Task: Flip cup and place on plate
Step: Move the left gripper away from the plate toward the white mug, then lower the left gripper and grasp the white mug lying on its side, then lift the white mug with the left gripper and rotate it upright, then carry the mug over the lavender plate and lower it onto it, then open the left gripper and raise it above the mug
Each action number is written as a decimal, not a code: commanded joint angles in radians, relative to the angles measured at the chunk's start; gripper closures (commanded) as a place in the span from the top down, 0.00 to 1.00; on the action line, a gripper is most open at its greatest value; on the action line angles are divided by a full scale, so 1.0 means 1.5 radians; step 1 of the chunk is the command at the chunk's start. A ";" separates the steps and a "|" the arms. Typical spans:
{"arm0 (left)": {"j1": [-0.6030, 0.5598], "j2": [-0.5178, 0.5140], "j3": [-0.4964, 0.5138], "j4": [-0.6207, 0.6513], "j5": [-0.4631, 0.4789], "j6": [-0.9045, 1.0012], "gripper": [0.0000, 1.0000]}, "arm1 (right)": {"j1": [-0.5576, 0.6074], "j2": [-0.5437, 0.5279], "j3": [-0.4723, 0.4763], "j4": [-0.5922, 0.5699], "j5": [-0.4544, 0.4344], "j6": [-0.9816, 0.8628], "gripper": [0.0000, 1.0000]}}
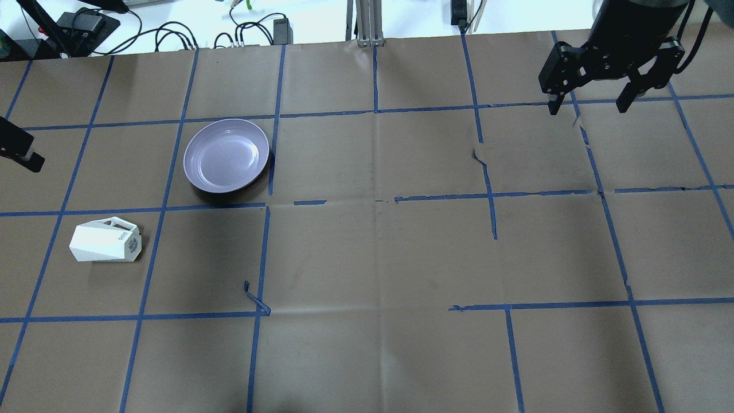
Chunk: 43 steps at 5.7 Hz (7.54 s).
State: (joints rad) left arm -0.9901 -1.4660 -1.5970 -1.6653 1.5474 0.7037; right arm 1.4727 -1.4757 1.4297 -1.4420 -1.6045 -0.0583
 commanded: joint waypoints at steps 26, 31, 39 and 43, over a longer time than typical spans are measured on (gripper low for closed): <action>-0.120 -0.258 0.015 0.161 -0.149 0.140 0.00 | 0.000 0.000 0.000 0.000 0.000 0.000 1.00; -0.292 -0.335 -0.010 0.389 -0.041 0.021 0.00 | 0.000 0.000 0.000 0.000 0.000 0.000 1.00; -0.301 -0.326 -0.013 0.367 -0.018 -0.011 0.99 | 0.000 0.000 0.000 0.000 0.000 0.000 1.00; -0.350 -0.187 0.076 0.078 -0.013 -0.270 0.99 | 0.000 0.000 0.000 0.000 0.000 0.000 1.00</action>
State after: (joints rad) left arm -1.4739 -1.7852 -1.5296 -1.4334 1.5208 0.4193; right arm 1.4726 -1.4756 1.4297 -1.4419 -1.6046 -0.0583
